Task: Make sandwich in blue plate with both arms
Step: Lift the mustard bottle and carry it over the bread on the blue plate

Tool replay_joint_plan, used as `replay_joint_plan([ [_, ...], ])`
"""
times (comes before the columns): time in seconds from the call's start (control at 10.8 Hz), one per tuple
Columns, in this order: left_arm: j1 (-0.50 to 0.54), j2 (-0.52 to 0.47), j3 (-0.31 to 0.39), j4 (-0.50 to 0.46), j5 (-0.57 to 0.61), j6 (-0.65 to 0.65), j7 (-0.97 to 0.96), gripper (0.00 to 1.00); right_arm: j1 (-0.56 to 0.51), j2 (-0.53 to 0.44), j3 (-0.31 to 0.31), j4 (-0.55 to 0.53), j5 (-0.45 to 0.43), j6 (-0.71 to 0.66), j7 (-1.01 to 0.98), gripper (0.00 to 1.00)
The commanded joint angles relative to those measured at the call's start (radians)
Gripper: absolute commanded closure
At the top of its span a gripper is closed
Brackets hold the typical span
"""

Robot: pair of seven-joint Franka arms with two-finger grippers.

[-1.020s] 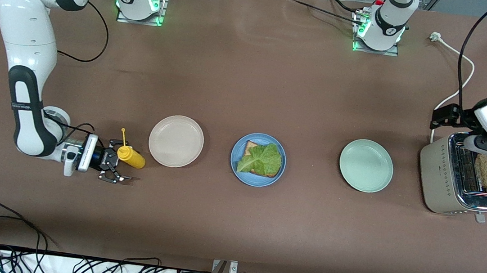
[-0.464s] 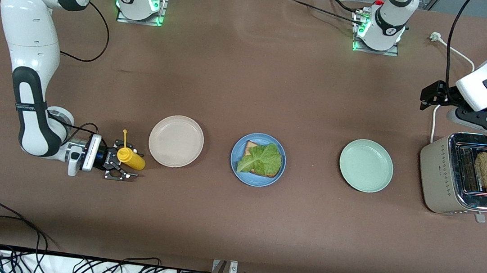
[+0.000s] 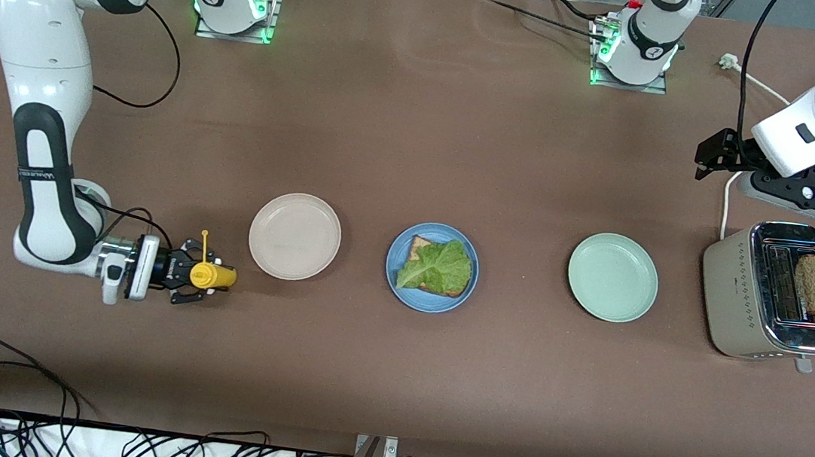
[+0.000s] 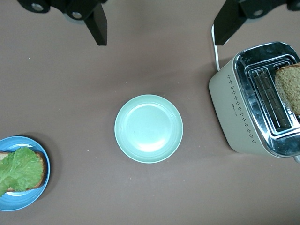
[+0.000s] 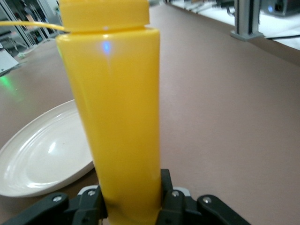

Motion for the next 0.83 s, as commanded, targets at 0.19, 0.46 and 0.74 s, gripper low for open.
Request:
replay_joint_plan([
  [0.19, 0.007, 0.003, 0.009, 0.015, -0.015, -0.007, 0.004, 0.00, 0.046, -0.081, 0.000, 0.193, -0.408, -0.016, 0.562, 1.00],
  [0.46, 0.009, 0.003, 0.009, 0.015, -0.017, -0.007, 0.009, 0.00, 0.180, -0.205, -0.004, 0.193, -0.686, -0.054, 0.925, 1.00],
  [0.74, 0.007, 0.003, 0.009, 0.016, -0.017, -0.007, 0.010, 0.00, 0.377, -0.266, -0.013, 0.194, -0.922, -0.065, 1.244, 1.00],
])
